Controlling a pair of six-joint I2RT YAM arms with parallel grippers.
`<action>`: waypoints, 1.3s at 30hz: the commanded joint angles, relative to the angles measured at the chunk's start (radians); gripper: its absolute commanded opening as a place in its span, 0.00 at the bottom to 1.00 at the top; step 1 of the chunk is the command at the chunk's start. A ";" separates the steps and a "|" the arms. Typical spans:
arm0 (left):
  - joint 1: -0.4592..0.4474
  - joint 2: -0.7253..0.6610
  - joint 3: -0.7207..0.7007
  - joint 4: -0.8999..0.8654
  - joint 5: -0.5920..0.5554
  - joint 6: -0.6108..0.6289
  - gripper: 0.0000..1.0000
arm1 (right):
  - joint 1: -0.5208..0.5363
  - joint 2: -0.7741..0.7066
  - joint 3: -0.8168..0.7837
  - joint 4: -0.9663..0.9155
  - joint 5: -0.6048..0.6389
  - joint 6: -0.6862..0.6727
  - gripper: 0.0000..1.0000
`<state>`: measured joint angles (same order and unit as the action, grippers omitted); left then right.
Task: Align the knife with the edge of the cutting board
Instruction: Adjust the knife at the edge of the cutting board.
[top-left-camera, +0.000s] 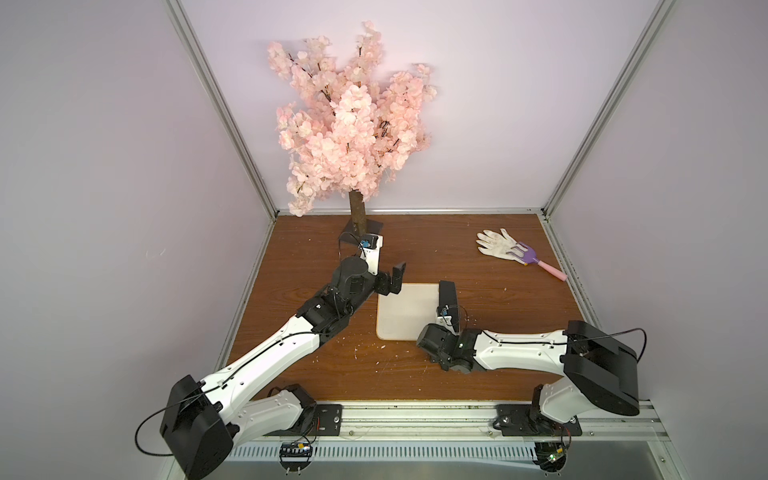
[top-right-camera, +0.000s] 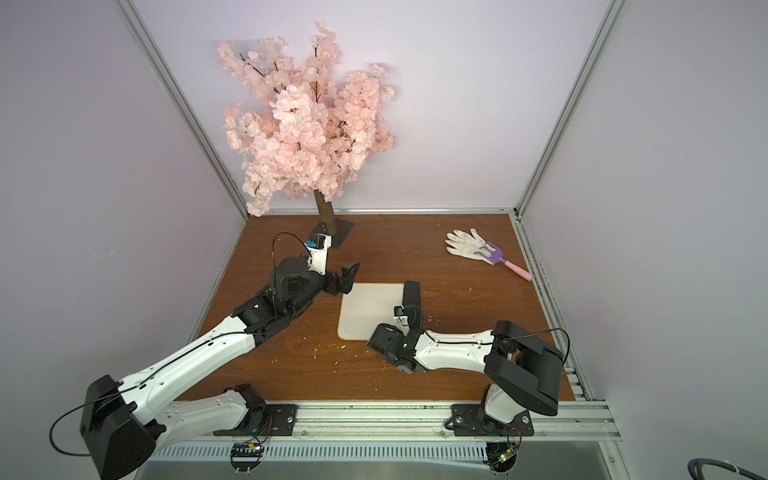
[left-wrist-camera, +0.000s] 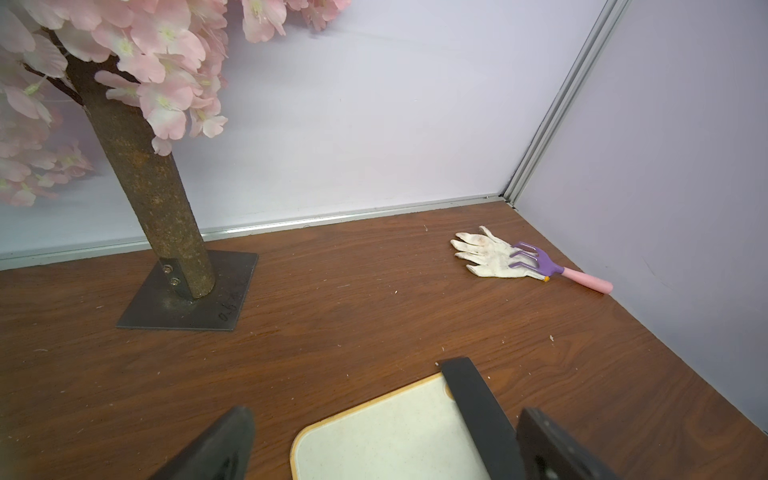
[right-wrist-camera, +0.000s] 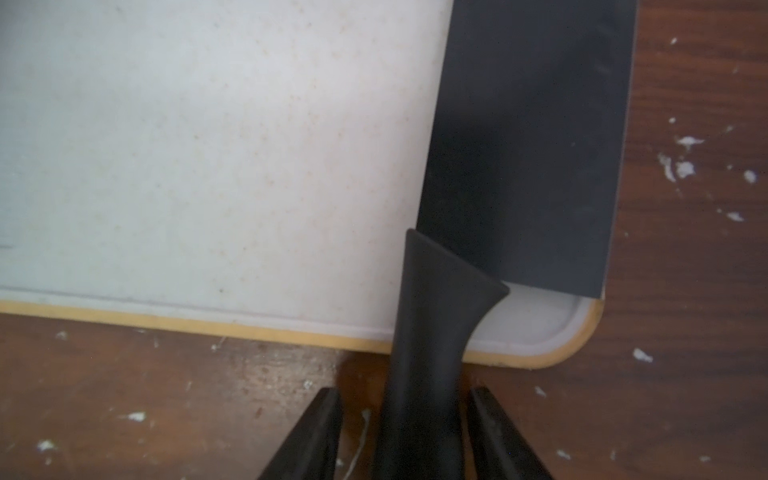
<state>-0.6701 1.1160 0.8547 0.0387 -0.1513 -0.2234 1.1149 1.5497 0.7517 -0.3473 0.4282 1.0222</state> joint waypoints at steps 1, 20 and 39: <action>-0.013 -0.010 -0.009 0.021 -0.014 0.016 1.00 | 0.009 -0.005 -0.011 -0.002 0.029 0.016 0.51; -0.014 -0.024 -0.015 0.029 -0.020 0.027 1.00 | 0.039 -0.009 -0.015 -0.018 0.051 0.045 0.44; -0.016 -0.030 -0.019 0.031 -0.028 0.033 1.00 | 0.068 -0.030 -0.029 -0.022 0.070 0.051 0.42</action>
<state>-0.6746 1.1030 0.8467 0.0532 -0.1661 -0.2008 1.1728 1.5475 0.7322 -0.3450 0.4831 1.0641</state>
